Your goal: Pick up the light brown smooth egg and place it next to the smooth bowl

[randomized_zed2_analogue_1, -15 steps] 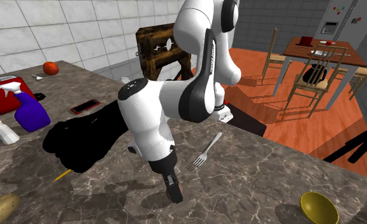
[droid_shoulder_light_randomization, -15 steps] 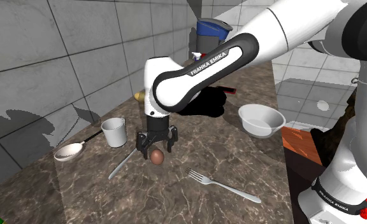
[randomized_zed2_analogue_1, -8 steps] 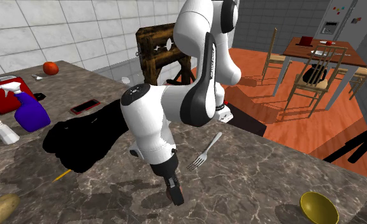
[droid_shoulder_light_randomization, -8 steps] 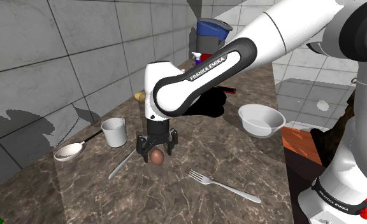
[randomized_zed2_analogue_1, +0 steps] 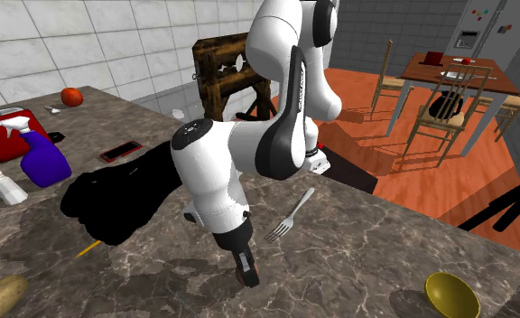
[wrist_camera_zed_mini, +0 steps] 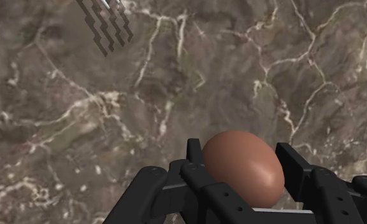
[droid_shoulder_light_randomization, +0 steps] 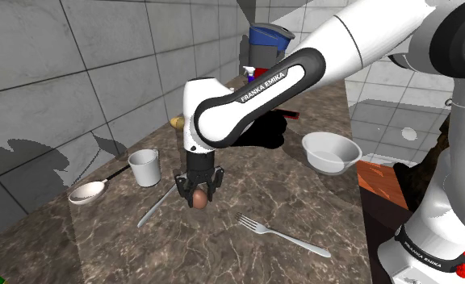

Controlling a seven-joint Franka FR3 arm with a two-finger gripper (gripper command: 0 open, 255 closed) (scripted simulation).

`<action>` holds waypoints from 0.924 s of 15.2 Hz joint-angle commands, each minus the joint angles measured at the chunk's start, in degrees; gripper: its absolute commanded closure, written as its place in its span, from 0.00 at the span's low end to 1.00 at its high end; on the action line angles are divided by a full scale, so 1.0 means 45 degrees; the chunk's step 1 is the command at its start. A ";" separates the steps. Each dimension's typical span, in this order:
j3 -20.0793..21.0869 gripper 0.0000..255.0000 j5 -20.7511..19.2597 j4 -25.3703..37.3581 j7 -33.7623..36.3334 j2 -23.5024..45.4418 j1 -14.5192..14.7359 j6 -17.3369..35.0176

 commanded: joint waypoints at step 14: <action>0.0058 1.00 0.0096 0.0582 0.0182 -0.0753 -0.0091 -0.1296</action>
